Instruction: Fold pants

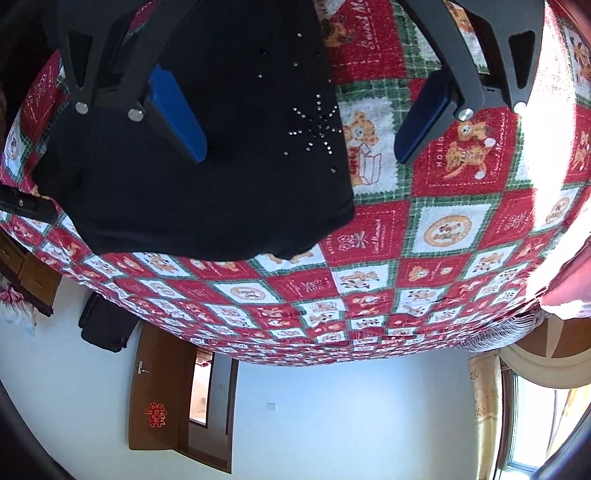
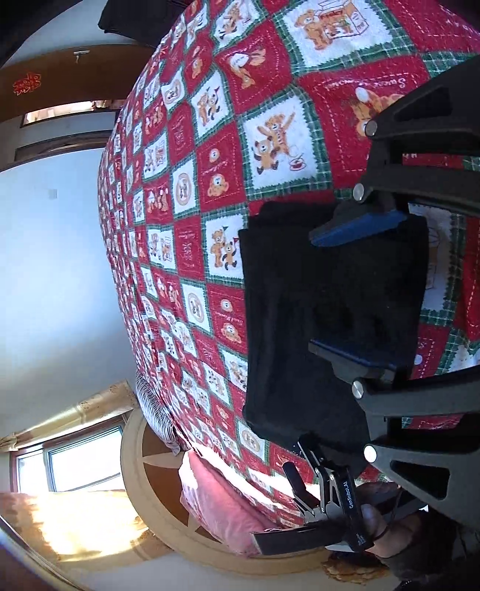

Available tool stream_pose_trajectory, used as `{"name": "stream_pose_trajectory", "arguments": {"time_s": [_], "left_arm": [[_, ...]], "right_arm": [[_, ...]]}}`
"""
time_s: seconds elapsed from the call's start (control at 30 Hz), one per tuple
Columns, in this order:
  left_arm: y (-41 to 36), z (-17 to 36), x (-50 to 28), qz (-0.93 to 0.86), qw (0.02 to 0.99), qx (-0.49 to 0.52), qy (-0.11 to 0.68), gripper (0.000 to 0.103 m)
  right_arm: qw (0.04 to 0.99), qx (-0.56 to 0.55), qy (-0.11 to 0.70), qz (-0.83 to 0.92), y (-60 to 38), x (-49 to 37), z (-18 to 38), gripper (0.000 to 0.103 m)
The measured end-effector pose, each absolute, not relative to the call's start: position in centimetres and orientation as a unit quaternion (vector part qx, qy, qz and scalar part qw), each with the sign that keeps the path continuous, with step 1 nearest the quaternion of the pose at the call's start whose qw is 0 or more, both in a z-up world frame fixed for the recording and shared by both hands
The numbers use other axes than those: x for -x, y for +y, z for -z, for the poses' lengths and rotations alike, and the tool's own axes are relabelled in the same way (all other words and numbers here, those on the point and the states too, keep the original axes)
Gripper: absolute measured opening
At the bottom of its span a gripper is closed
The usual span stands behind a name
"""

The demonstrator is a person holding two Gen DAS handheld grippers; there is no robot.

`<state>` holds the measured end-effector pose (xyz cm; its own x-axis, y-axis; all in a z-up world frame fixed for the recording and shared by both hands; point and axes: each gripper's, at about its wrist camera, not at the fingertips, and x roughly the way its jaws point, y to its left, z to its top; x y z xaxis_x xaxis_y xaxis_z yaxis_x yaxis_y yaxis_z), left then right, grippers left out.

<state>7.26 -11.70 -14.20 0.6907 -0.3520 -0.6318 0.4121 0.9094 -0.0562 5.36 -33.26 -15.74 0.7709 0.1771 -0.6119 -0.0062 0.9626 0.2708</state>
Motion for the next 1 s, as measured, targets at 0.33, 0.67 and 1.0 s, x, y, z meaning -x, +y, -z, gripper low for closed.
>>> {"name": "stream_pose_trajectory", "arguments": {"time_s": [0.33,0.67,1.0], "left_arm": [[-9.1,15.5,-8.3,0.210,0.908,-0.009,0.362,0.103],[-8.2,15.9,-8.7,0.237,0.904,0.047,0.353,0.103],[-10.5,15.9,-9.7,0.272,0.891,0.041,0.361,0.103]], "right_arm": [[0.907,-0.165,0.388,-0.016,-36.8,-6.8,18.0,0.069],[0.897,-0.240,0.370,-0.027,-39.3,-7.3,17.8,0.069],[0.883,-0.246,0.395,-0.061,-38.1,-10.3,19.5,0.046]]}}
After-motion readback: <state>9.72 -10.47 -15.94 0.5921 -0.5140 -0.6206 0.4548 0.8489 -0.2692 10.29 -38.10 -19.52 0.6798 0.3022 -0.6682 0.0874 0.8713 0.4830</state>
